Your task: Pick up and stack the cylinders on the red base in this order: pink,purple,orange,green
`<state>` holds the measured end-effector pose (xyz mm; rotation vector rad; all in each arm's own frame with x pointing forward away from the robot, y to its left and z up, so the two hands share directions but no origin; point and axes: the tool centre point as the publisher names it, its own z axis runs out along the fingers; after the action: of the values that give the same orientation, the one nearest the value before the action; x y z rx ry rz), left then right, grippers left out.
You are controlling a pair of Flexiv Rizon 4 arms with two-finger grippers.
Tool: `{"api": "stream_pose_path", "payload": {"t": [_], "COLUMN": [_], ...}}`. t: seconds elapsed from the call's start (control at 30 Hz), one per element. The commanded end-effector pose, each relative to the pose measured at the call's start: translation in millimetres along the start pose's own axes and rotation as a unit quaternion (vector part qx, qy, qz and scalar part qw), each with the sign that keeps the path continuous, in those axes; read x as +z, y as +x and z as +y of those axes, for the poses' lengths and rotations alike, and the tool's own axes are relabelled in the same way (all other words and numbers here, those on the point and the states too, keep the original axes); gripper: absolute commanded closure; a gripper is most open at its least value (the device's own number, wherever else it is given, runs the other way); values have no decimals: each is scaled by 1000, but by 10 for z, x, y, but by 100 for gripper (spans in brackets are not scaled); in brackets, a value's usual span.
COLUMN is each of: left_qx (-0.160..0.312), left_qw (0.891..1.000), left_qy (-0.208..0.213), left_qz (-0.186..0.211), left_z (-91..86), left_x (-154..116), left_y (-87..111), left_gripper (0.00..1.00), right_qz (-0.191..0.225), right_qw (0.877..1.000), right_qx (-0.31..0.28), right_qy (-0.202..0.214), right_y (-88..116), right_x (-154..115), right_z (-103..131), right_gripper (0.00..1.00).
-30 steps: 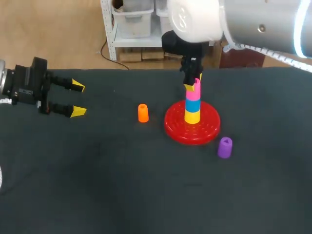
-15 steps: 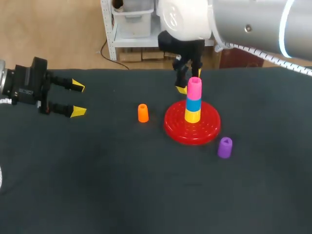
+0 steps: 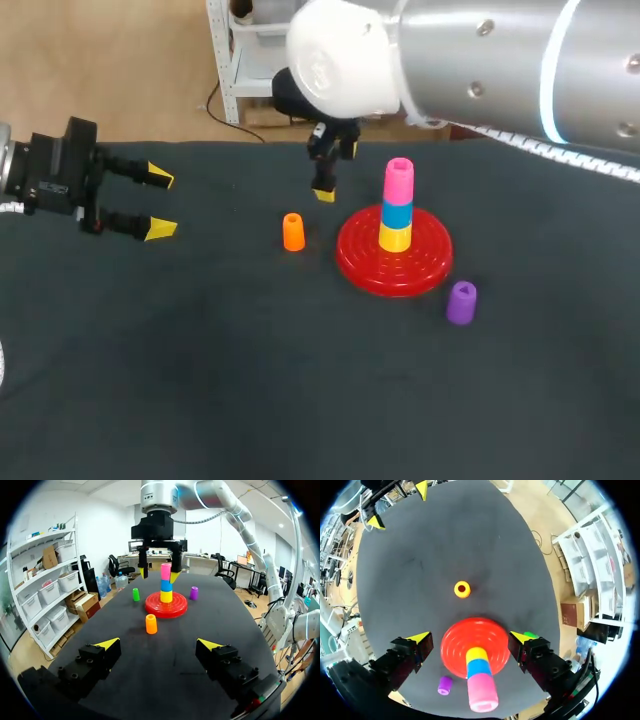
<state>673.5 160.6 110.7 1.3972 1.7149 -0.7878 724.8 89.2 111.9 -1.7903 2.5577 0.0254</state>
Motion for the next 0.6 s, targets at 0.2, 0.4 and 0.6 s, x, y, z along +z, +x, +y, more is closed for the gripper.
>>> {"api": "stream_pose_path", "payload": {"t": [0.2, 0.4, 0.6], "left_qx": [1, 1, 1], "left_qw": [1000, 1000, 1000], "left_qy": [0, 0, 0], "left_qz": [-2, -2, -2], "left_z": [-1, -1, -1], "left_x": [-2, -2, -2], "left_y": [11, 11, 11], "left_gripper": [0, 0, 0], "right_qz": [-17, -26, -34], "right_qw": [998, 994, 985], "right_qx": [49, 95, 155], "right_qy": [20, 47, 73], "right_y": [181, 492, 885], "right_x": [-187, -414, -630], "right_z": [126, 323, 524], "right_gripper": [0, 0, 0]}}
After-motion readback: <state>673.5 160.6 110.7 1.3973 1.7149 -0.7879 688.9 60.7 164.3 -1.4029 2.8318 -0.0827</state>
